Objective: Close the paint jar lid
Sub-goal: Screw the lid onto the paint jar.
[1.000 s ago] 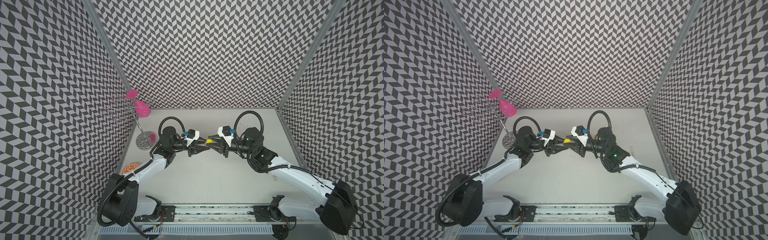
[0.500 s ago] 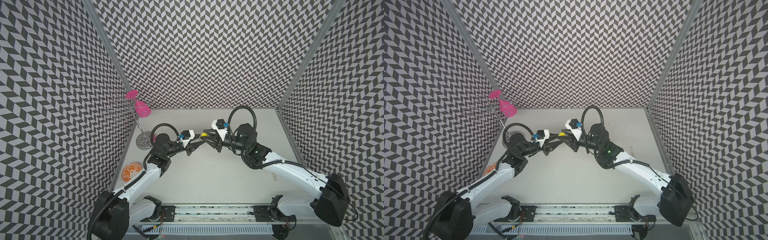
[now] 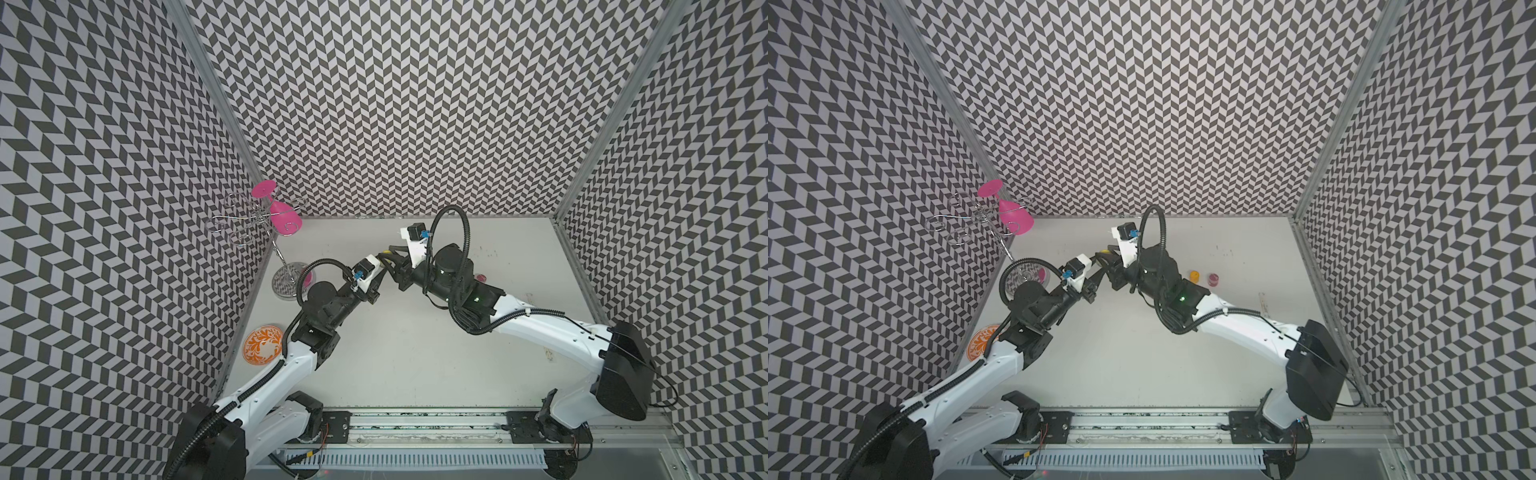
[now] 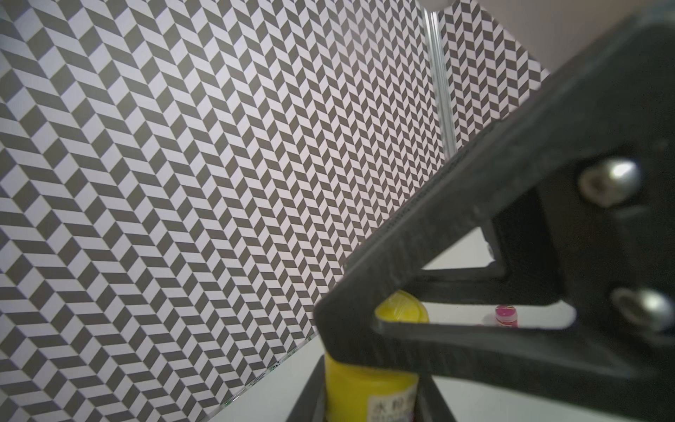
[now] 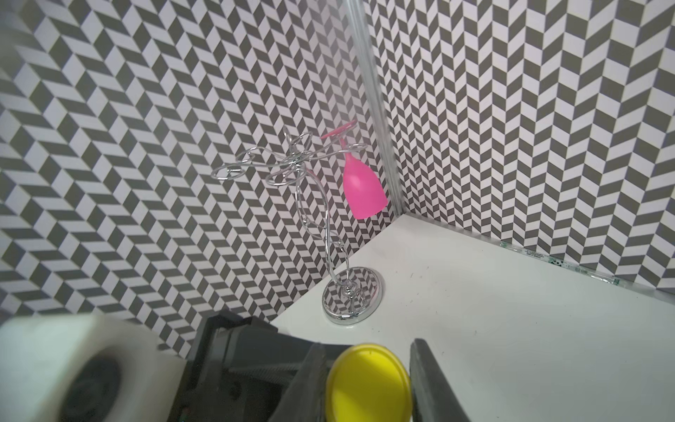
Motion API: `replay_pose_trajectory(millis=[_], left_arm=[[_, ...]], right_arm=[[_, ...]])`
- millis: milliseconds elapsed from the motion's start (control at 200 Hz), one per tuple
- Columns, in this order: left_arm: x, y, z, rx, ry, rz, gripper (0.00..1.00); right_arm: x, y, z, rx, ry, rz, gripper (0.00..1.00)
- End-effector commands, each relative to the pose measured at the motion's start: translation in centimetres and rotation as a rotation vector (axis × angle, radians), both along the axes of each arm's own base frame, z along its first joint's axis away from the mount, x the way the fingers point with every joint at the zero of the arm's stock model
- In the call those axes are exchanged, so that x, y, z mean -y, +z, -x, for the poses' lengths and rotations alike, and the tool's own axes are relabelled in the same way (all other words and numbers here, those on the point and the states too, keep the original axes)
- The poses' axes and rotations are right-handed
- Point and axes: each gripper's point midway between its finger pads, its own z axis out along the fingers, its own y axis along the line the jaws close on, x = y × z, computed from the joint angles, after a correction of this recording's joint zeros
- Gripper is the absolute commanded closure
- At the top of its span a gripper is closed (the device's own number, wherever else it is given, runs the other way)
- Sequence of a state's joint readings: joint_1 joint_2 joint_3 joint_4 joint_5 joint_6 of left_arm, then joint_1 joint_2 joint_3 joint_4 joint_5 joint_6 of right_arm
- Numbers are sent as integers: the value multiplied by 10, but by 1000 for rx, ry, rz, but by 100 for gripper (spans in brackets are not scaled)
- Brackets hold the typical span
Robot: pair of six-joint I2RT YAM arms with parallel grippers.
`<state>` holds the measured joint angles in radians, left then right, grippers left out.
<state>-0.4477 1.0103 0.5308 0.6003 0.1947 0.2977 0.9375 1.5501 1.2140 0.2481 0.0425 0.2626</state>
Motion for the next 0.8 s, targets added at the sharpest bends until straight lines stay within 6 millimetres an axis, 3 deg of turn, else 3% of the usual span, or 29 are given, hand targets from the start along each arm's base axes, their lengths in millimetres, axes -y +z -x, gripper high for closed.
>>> replay_pose_trajectory(millis=[0,170,300,396,556,701,796], left_arm=[[-69,79,-11,203,347,165,75],[-67,65,-18,150,356,147,75],[-61,51,-22,101,322,166,74],[-57,37,-30,50,311,172,74],[-40,22,-39,-18,223,166,74],[4,14,-35,-95,-40,109,73],[34,10,-15,-116,-263,70,73]], right_arm=[[3,-81,15,-219,-40,151,88],[14,-65,17,-183,-69,130,74],[25,-45,23,-118,-71,82,44],[40,-35,28,-92,-93,69,30],[78,-32,36,-60,-171,47,27],[119,-23,33,-4,-216,19,26],[139,-14,24,42,-193,11,25]])
